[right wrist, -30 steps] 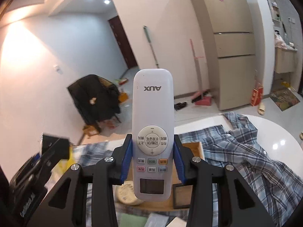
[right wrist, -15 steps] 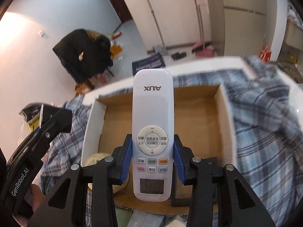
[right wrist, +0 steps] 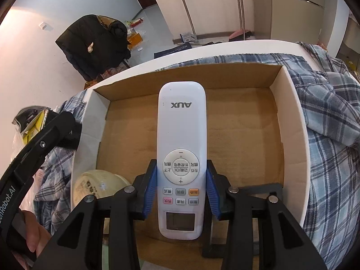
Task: Organize rigid objects
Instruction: 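Lower the remote into the box and open the right gripper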
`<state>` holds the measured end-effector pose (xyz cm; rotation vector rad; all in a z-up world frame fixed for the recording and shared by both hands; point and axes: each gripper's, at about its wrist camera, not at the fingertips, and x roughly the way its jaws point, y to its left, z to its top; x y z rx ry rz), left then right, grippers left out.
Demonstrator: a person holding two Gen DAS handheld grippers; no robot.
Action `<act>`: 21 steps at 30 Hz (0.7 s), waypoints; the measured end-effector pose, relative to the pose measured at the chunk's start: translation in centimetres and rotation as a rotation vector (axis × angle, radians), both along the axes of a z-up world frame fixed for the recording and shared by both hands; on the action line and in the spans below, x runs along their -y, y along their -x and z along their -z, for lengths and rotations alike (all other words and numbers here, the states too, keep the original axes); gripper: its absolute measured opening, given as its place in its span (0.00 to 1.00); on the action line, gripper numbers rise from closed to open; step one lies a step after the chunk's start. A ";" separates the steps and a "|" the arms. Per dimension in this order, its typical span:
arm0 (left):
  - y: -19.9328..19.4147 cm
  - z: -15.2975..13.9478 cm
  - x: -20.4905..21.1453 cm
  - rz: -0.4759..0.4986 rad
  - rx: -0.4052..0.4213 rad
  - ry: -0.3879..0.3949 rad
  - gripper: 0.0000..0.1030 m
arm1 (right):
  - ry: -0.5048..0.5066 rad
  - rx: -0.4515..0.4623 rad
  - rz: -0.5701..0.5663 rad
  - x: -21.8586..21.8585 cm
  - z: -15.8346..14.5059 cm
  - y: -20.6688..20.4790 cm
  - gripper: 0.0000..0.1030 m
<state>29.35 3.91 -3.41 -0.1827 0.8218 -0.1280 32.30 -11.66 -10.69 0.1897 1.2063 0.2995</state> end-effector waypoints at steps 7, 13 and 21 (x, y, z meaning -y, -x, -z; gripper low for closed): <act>-0.1 0.4 0.2 0.025 -0.003 0.033 0.31 | -0.012 -0.005 -0.004 0.0 0.3 -0.4 0.42; -0.6 1.3 0.3 0.027 -0.032 0.025 0.31 | -0.030 0.026 0.017 1.0 -0.9 -0.2 0.50; -1.3 3.0 0.9 0.021 -0.084 -0.029 0.31 | -0.045 0.053 0.054 2.2 -2.2 -0.3 0.50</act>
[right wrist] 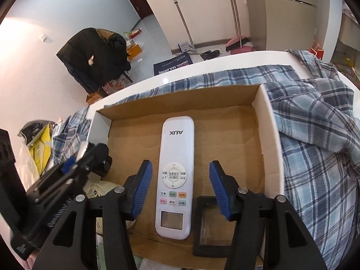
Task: Organize rigid objects
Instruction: 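Lower the remote into the box and open the right gripper, then lower the small silver cap into the box and open the left gripper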
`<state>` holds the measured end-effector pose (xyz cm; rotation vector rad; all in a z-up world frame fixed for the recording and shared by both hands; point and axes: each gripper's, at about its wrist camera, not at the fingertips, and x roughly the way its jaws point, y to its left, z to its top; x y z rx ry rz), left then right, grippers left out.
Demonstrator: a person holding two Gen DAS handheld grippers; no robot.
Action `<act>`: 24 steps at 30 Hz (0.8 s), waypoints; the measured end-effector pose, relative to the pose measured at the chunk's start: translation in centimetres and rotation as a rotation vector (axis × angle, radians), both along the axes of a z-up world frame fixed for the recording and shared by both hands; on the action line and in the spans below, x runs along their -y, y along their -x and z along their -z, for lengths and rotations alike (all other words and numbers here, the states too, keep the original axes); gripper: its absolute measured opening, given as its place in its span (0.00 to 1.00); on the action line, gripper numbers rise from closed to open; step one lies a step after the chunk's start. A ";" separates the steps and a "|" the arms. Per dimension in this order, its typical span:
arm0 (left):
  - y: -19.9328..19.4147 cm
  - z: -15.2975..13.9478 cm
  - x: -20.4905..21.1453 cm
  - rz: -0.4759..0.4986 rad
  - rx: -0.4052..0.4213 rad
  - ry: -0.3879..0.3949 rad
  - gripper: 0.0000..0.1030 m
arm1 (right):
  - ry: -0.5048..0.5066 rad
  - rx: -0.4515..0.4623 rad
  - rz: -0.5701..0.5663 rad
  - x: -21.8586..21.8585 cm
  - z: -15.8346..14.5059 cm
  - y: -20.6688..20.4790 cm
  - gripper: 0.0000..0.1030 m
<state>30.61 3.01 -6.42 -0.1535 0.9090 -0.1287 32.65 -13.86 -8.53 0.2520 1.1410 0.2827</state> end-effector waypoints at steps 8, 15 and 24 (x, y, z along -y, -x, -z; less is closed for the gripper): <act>-0.2 0.9 0.7 0.008 -0.016 -0.046 0.31 | 0.001 0.011 0.027 0.8 -0.6 -0.1 0.50; -0.2 0.9 0.7 0.000 -0.014 -0.055 0.31 | 0.003 0.013 0.042 1.2 -0.7 -0.2 0.50; 0.3 -0.6 -0.2 0.000 0.033 0.009 0.64 | -0.017 0.042 0.043 1.9 -1.9 0.1 0.50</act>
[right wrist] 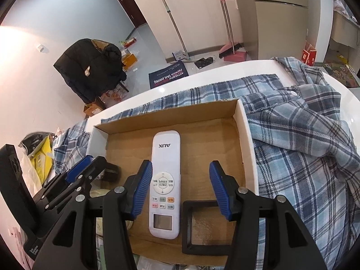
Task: Organize rigid objects
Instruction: 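Lower the small silver cap into the box and open the left gripper, then raise both grippers from the box and move toward the items on the towel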
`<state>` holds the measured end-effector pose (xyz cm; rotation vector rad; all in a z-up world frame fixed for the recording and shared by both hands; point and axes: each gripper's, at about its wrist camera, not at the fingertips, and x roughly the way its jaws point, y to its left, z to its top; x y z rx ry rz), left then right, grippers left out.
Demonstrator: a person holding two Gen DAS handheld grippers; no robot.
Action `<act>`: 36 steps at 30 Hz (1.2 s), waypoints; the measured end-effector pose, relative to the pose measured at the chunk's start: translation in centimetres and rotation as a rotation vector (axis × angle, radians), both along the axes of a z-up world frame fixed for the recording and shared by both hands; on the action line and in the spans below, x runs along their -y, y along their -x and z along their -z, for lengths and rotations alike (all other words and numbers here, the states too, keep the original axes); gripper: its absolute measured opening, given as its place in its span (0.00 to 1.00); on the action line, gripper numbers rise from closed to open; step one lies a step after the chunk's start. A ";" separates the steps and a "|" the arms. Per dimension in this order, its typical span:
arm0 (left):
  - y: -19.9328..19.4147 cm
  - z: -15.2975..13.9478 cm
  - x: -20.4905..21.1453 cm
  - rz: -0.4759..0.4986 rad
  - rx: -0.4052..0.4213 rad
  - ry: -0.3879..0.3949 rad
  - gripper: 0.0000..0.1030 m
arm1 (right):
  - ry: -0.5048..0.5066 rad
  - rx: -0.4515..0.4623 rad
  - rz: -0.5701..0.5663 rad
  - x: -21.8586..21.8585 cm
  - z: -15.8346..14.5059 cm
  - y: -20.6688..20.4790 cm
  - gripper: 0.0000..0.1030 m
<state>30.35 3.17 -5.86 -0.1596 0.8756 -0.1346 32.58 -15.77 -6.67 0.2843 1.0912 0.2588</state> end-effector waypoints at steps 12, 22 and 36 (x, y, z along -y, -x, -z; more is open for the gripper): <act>10.1 -15.6 -1.1 -0.129 0.460 -0.003 0.88 | -0.032 0.243 0.011 2.2 -11.0 4.6 0.50; 24.5 -23.6 1.8 -0.095 0.745 -0.135 0.92 | 0.031 0.564 0.041 7.0 -20.6 20.2 0.55; 34.7 -19.2 4.8 -0.111 0.732 -0.212 1.00 | 0.116 0.699 0.125 8.6 -18.8 31.6 0.57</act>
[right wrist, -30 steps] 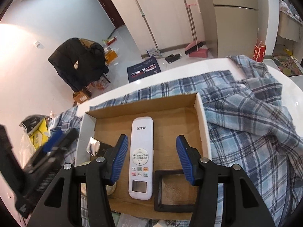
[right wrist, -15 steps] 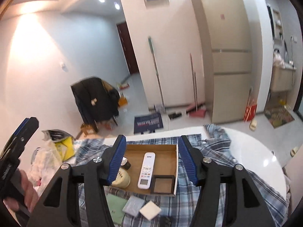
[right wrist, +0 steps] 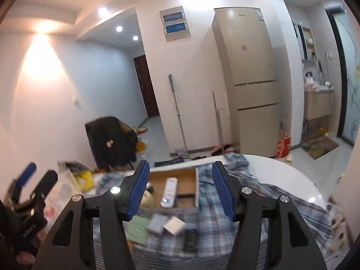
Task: Organize rigid objects
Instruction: 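Raise both grippers from the box and move toward the items on the towel, then close the left gripper on the orange plastic case while the right approaches the black UNNY box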
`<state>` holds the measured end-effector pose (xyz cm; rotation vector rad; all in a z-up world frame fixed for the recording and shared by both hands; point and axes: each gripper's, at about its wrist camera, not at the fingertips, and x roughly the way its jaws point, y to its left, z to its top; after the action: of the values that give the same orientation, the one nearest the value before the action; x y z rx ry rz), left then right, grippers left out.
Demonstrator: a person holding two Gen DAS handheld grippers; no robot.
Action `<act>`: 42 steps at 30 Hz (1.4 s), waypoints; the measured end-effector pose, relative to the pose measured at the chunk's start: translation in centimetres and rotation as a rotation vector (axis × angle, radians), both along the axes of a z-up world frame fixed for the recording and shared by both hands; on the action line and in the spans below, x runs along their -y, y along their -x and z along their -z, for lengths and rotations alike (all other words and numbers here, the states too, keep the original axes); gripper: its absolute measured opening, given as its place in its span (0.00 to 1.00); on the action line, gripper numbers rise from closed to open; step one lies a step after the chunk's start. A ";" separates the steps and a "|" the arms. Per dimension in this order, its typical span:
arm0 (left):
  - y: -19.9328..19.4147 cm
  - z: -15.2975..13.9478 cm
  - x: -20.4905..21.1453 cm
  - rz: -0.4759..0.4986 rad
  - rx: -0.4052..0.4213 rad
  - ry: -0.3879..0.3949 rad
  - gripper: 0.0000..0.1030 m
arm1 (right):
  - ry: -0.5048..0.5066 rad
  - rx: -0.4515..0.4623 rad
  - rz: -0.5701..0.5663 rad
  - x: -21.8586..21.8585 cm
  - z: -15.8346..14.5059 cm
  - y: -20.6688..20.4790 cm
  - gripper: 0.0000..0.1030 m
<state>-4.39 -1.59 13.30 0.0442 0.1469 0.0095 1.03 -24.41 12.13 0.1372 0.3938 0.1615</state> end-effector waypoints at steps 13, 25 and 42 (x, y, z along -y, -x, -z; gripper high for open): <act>-2.2 11.6 0.0 -0.052 -0.376 0.153 1.00 | 0.107 -0.159 0.081 0.0 7.9 0.4 0.59; -4.7 16.0 -0.6 -0.038 -0.541 0.159 1.00 | 0.133 -0.321 0.073 -0.9 13.6 -1.8 0.61; -9.7 21.8 -2.4 -0.054 -0.837 0.306 0.61 | 0.149 -0.413 0.035 -2.4 16.4 -3.5 0.61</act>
<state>5.31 0.79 -8.47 -0.2671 0.9845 0.0224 4.51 -22.05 -4.24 0.0296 0.8125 0.0674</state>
